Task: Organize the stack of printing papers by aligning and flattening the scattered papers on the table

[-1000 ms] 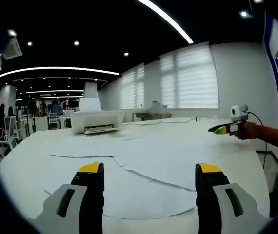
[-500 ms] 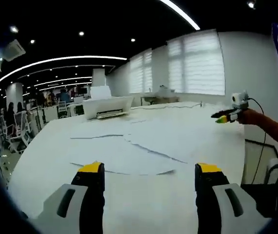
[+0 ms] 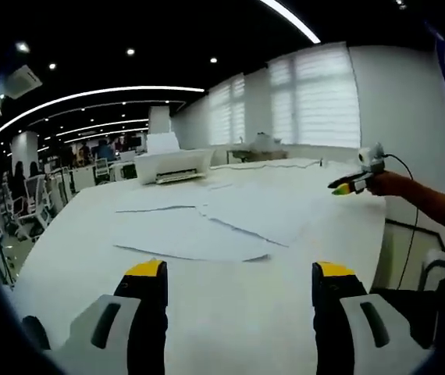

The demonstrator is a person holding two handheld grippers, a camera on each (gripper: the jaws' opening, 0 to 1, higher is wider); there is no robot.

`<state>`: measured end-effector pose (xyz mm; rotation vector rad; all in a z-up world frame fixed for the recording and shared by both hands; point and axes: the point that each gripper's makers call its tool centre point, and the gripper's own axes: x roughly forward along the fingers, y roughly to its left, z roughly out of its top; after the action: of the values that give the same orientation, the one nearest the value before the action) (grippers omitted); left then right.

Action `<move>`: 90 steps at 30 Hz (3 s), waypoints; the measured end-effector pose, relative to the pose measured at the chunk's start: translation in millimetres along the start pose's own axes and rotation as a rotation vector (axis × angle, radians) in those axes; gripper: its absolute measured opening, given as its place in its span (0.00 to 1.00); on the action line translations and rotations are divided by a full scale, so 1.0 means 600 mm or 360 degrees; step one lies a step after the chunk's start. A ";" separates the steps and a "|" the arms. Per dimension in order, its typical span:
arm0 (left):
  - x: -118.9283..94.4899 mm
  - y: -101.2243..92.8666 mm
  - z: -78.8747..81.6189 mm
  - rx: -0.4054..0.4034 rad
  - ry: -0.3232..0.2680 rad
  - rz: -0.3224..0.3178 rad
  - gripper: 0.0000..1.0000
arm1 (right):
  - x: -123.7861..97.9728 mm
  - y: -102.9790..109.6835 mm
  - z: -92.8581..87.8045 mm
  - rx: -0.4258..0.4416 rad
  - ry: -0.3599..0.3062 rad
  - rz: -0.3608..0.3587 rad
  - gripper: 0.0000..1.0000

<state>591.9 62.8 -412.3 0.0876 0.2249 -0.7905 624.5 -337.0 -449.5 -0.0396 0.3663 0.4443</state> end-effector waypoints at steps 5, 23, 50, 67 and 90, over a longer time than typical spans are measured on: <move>-0.003 -0.004 0.002 -0.0008 -0.0014 -0.0004 0.78 | 0.018 -0.006 0.001 -0.0006 0.0022 0.0013 0.42; 0.003 -0.039 0.002 0.0015 -0.0002 -0.0082 0.78 | 0.075 -0.034 0.009 -0.0015 0.0087 0.0029 0.43; 0.004 -0.041 -0.001 0.0002 -0.0003 -0.0087 0.78 | 0.135 -0.052 0.000 0.0004 0.0216 0.0006 0.44; 0.007 -0.038 -0.009 -0.0011 0.0007 -0.0086 0.78 | 0.144 -0.045 -0.013 0.0007 0.0245 0.0009 0.43; 0.017 -0.045 -0.022 0.0001 0.0048 -0.0103 0.78 | 0.146 -0.062 -0.013 -0.0035 0.0230 -0.0051 0.18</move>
<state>577.4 38.9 -427.4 0.0929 0.2571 -0.8543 711.5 -335.5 -489.3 -0.0994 0.5024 0.4147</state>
